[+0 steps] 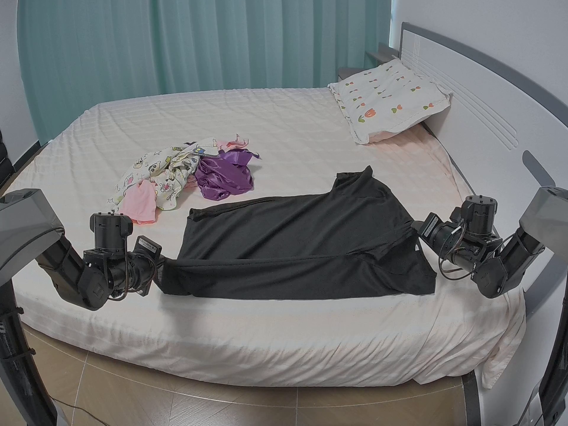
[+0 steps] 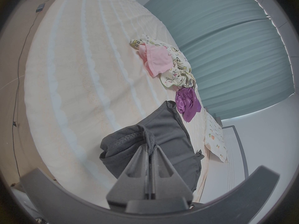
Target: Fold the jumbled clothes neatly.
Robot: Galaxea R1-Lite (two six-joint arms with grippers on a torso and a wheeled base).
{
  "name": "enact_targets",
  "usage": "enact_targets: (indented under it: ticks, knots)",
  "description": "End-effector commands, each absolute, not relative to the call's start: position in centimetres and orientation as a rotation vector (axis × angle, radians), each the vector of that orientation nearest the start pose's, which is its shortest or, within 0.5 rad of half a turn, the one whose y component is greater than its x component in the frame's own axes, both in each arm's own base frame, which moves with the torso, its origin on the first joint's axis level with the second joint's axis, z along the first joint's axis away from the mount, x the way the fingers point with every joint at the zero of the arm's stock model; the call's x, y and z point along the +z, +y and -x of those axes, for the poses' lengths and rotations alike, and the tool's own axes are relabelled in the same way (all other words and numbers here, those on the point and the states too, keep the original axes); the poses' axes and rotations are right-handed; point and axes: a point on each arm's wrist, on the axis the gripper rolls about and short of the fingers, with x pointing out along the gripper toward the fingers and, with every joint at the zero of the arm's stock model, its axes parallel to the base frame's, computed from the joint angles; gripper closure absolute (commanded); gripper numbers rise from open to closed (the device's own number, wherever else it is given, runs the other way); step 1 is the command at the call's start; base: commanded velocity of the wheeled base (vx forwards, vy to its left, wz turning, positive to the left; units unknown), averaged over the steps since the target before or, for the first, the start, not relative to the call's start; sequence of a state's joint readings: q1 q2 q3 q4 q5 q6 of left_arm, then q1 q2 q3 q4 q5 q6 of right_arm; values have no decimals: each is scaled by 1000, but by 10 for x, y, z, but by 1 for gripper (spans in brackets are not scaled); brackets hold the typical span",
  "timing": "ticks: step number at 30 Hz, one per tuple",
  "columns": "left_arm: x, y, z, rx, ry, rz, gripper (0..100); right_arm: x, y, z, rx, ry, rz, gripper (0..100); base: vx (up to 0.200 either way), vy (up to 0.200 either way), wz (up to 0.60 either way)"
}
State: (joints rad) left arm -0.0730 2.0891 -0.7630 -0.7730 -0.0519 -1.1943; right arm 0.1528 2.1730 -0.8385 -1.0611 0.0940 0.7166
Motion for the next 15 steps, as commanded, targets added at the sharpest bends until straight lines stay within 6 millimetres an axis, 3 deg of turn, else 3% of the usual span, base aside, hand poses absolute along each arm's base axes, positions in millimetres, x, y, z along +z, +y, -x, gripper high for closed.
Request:
enact_targets:
  ticks: [1, 2, 3, 10, 15]
  knots:
    - [38, -27, -361, 242, 585, 1152, 100, 52, 60, -384, 131, 359, -701, 100, 0, 0, 0]
    - [37, -27, -363, 244, 586, 1154, 0, 51, 60, -385, 132, 357, -703, 100, 0, 0, 0]
    - [36, -27, -365, 242, 583, 1154, 0, 49, 61, -385, 131, 358, -703, 0, 0, 0, 0]
    - [37, -19, -383, 253, 535, 1209, 0, 35, 57, -388, 131, 336, -707, 0, 0, 0, 0]
    - [45, -11, -379, 259, 513, 1218, 0, 56, 45, -375, 115, 289, -759, 0, 0, 0, 0]
